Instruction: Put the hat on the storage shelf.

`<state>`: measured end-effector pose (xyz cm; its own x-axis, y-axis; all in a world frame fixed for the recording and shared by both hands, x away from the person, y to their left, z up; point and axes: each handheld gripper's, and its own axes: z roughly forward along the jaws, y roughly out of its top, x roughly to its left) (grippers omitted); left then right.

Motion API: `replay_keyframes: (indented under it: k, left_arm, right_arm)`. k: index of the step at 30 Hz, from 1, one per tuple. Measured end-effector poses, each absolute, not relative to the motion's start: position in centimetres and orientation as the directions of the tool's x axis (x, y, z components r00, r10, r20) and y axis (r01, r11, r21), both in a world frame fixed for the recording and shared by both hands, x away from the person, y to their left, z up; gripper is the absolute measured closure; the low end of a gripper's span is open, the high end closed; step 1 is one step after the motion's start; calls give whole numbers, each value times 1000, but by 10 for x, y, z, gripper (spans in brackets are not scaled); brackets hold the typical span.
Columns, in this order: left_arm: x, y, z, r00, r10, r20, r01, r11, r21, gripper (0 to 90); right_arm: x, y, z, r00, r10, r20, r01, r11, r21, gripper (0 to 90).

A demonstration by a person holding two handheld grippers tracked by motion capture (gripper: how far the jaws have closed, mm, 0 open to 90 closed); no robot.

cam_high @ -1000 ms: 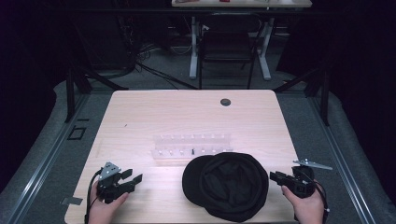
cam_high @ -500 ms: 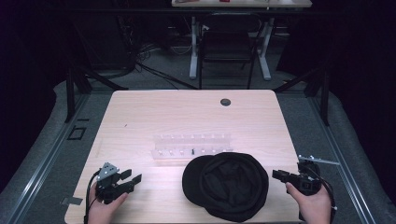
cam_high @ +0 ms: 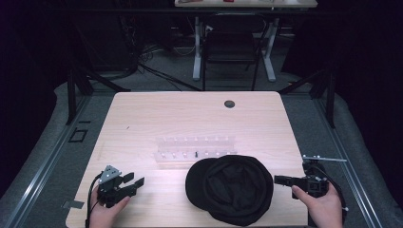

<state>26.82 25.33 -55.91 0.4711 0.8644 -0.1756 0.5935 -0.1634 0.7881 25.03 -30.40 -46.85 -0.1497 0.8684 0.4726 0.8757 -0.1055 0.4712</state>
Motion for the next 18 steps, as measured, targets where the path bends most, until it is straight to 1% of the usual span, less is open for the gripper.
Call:
replay_keyframes:
  k: [3,6,18]
  left_arm:
    - [269,253,-559,470,865,-176,593,-162,788,483]
    - [269,252,-560,471,864,-177,596,-164,786,483]
    - [269,254,-560,471,864,-176,597,-166,785,483]
  right_arm:
    - [254,-297,-472,-164,875,456,887,-72,456,721]
    - [259,-291,-473,-179,887,425,885,-44,464,722]
    - [271,-286,-473,-183,906,381,895,-6,445,737]
